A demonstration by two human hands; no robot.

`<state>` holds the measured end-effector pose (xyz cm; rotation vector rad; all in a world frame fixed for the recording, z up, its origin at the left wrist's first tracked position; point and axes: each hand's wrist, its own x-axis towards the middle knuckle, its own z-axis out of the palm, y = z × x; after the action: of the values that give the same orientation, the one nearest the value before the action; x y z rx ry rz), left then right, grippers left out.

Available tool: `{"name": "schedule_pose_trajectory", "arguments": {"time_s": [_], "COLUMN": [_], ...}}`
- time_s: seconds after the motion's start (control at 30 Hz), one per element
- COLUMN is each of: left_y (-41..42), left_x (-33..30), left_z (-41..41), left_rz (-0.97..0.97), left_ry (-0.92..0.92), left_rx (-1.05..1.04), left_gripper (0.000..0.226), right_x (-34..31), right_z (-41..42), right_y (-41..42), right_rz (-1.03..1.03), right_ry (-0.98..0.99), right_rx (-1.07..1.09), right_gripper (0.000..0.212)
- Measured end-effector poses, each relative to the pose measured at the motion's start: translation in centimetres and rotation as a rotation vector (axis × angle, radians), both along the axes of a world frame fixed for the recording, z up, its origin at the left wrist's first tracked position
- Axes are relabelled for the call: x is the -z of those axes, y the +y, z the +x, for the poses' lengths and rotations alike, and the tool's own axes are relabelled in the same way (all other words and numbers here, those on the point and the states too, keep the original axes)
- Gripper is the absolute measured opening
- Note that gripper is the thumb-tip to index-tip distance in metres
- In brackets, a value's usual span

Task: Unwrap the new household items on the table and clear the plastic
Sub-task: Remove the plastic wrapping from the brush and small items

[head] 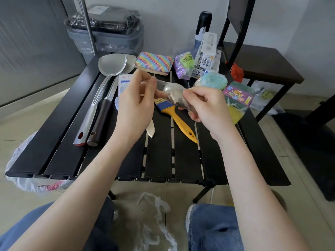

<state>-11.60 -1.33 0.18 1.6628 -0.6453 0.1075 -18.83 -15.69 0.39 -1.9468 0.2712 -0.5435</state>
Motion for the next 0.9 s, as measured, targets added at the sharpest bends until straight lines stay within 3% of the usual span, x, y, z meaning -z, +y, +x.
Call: {"name": "schedule_pose_trajectory", "arguments": {"time_s": [0.1, 0.23, 0.43, 0.7, 0.9], "left_y": [0.1, 0.1, 0.1, 0.5, 1.6], "left_x": [-0.1, -0.4, -0.5, -1.3, -0.9], "left_z": [0.1, 0.2, 0.6, 0.2, 1.3], "left_rz": [-0.073, -0.129, -0.095, -0.177, -0.215], "left_ry": [-0.007, 0.028, -0.032, 0.195, 0.280], "left_rx": [0.027, 0.046, 0.019, 0.043, -0.006], "left_gripper": [0.014, 0.018, 0.020, 0.022, 0.022], "right_x": [0.1, -0.2, -0.2, 0.4, -0.3], "right_z": [0.3, 0.3, 0.4, 0.8, 0.3], "right_y": [0.4, 0.8, 1.3, 1.8, 1.4], "right_rz": [-0.105, 0.055, 0.052, -0.230, -0.136], "right_ry": [-0.025, 0.020, 0.050, -0.075, 0.052], "right_rx": [0.036, -0.013, -0.036, 0.039, -0.128], "right_gripper": [0.021, 0.023, 0.023, 0.022, 0.017]}}
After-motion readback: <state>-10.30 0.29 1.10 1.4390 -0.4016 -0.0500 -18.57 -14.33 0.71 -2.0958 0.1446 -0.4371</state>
